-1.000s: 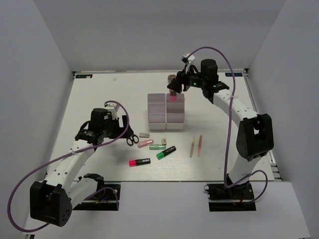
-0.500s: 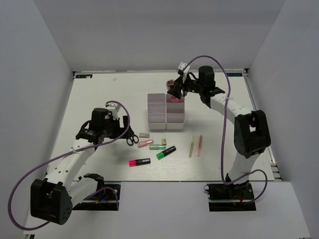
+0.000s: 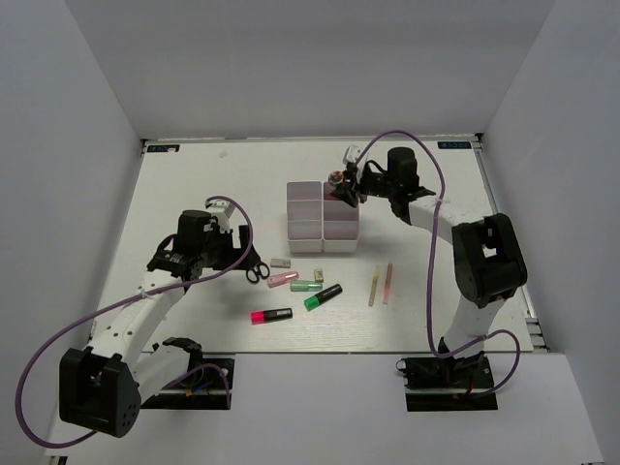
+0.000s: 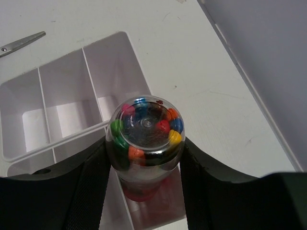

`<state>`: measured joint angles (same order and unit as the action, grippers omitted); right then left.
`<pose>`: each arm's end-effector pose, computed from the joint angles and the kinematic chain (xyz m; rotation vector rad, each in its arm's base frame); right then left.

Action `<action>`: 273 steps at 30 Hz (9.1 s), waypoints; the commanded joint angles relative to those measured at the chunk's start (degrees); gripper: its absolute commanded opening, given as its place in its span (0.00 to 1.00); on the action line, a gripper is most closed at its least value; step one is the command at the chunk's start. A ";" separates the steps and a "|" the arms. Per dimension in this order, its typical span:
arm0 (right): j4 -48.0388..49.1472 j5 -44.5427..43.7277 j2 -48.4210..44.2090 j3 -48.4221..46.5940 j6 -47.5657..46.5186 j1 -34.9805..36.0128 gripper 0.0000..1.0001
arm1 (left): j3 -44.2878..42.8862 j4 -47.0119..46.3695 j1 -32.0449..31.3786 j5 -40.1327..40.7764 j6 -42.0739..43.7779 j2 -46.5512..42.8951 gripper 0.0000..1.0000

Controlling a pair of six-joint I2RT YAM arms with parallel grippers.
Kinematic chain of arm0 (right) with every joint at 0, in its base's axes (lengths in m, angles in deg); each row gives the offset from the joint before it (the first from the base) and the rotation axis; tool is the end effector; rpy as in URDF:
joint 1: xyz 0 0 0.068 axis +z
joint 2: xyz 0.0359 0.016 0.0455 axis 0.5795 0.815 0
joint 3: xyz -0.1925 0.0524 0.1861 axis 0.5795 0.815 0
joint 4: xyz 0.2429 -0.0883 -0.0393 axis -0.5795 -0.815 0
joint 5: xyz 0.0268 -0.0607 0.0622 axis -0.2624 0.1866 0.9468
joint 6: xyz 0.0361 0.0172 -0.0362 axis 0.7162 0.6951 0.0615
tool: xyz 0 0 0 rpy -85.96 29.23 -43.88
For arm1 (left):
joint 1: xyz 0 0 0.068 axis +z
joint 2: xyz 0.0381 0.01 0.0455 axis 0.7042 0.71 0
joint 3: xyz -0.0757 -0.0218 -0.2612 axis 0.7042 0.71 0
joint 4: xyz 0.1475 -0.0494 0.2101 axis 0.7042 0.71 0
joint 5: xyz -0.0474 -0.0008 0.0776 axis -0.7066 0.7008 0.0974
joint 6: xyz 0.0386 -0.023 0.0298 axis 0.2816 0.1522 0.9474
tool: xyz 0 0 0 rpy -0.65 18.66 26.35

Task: Sort the stationery into containers
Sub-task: Place the stationery in the storage box, then pick up the scissors from the center of the board, then place the scissors in the storage box.

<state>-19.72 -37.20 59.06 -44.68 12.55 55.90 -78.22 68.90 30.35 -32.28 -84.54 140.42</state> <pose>0.3775 0.1662 0.2433 -1.1904 1.3536 0.5525 0.1997 -0.0606 0.2349 0.1262 2.4163 -0.5338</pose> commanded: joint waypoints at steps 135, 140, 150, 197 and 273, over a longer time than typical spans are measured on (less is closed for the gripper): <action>-30.04 8.84 -34.70 13.00 39.45 -21.55 0.00 | -11.75 13.38 -8.79 22.08 -30.45 36.41 0.00; -29.69 12.01 -34.71 12.99 39.62 -22.16 0.35 | -13.94 14.96 -8.26 20.77 -29.40 31.13 0.00; -30.31 17.72 -33.30 12.03 38.92 -23.22 0.14 | -26.70 26.21 -7.91 21.12 -14.19 22.43 0.00; -28.37 22.64 -30.40 11.77 43.31 -28.49 0.05 | -27.85 -56.76 -29.00 56.98 113.16 32.46 0.00; -23.10 28.71 -30.93 12.82 50.78 -34.73 0.08 | -24.76 -49.55 -28.74 50.65 109.91 42.91 0.00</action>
<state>-45.29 -9.93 28.81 -31.68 62.41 21.72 -103.53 21.95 2.37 19.79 24.74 184.42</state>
